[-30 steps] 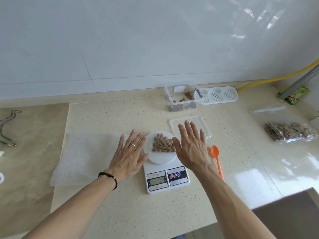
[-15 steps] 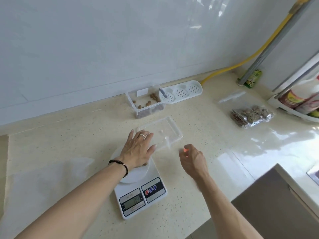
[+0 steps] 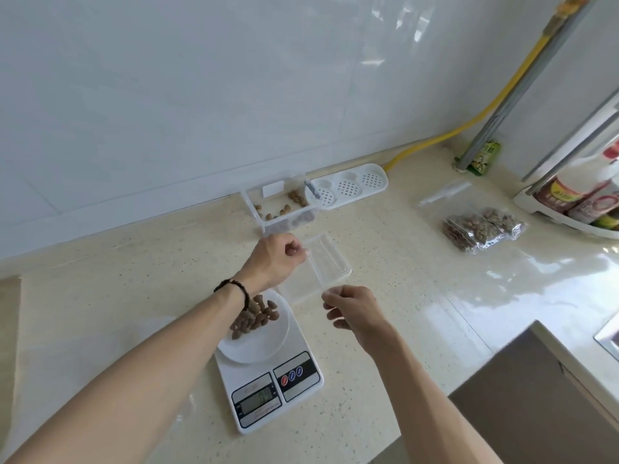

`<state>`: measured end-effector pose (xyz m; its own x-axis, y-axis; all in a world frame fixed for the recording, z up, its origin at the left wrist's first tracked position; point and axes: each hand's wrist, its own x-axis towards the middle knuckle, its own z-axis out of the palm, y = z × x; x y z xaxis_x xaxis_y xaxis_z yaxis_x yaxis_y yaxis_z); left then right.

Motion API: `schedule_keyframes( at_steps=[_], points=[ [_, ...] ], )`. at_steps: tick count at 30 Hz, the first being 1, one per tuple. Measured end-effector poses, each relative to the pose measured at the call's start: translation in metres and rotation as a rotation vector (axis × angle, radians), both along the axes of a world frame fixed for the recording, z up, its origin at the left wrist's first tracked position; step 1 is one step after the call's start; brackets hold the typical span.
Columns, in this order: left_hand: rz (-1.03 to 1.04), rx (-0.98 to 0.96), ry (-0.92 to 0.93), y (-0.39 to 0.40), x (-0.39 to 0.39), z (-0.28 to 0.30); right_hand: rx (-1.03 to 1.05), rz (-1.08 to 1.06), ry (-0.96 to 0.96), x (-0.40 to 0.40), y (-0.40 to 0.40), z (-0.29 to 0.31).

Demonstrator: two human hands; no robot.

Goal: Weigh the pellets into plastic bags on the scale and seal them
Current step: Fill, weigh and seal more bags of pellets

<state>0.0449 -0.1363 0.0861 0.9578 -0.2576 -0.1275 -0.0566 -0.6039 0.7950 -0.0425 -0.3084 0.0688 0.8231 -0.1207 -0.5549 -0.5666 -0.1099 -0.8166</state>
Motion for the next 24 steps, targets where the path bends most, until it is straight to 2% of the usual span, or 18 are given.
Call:
schedule_keyframes(
  at_steps=[8, 15, 19, 24],
  points=[
    [0.111, -0.276, 0.003, 0.041, -0.012, 0.067, 0.202, 0.015, -0.225, 0.011, 0.019, 0.063],
    [0.083, -0.326, -0.093, 0.053, -0.03, 0.102, 0.004, 0.045, -0.42, 0.009, 0.03, 0.101],
    [0.117, -0.317, -0.202, 0.05, -0.037, 0.11, -0.018, 0.024, -0.482, 0.004, 0.035, 0.118],
    [0.097, -0.332, -0.234, 0.046, -0.045, 0.116, -0.146, 0.144, -0.567, 0.002, 0.043, 0.136]
  ],
)
